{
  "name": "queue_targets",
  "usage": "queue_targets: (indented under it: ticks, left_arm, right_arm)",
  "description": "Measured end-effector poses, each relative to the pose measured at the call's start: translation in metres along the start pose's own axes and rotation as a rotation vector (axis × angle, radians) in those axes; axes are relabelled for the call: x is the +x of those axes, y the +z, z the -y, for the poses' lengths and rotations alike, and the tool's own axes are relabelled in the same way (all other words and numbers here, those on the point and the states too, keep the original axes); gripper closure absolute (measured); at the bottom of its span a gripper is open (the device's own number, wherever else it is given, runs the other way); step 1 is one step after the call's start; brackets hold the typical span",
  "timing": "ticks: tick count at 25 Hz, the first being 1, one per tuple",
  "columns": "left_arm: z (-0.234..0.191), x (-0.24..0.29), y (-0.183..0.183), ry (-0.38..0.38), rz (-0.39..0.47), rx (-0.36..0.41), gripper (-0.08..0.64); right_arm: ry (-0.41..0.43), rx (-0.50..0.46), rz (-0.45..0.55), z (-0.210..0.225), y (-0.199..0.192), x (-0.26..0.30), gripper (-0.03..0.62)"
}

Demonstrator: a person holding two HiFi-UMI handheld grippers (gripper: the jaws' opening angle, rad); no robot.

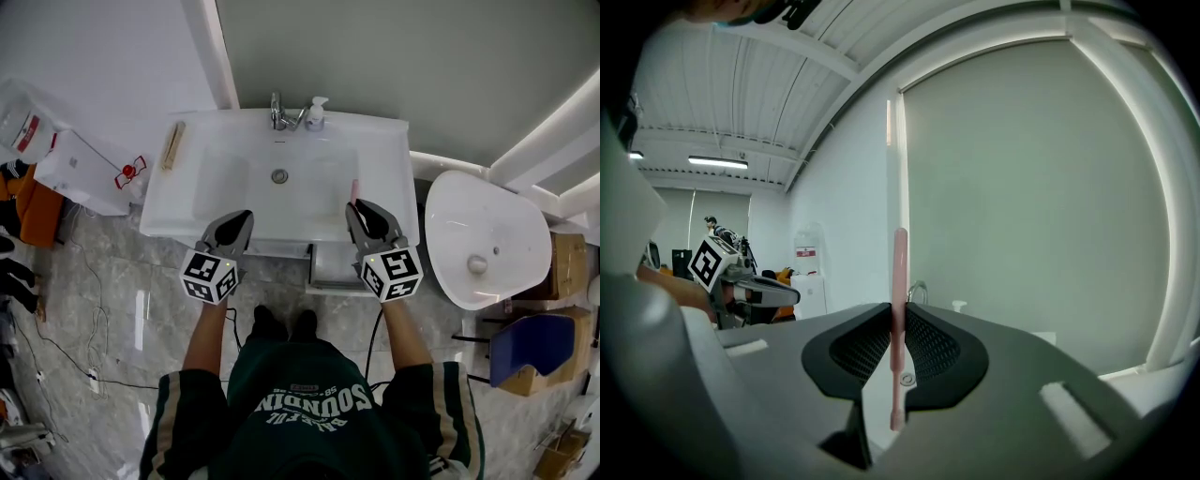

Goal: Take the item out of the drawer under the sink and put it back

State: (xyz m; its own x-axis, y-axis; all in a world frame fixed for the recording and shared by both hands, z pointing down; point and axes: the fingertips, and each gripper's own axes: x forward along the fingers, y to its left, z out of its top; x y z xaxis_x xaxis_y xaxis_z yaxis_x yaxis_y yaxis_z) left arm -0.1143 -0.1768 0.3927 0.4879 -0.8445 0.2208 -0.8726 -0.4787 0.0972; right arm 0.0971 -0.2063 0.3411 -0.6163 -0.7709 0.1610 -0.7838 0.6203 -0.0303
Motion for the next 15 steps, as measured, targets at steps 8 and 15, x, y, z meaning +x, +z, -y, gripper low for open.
queue_targets:
  ticks: [8, 15]
  left_arm:
    - [0.021, 0.004, -0.047, -0.043, -0.077, -0.052, 0.509]
    - [0.041, 0.009, -0.100, -0.084, -0.167, -0.104, 0.509]
  right_arm:
    - [-0.002, 0.052, -0.086, -0.005, -0.049, -0.011, 0.541]
    - [0.001, 0.112, -0.185, -0.013, -0.111, -0.021, 0.540]
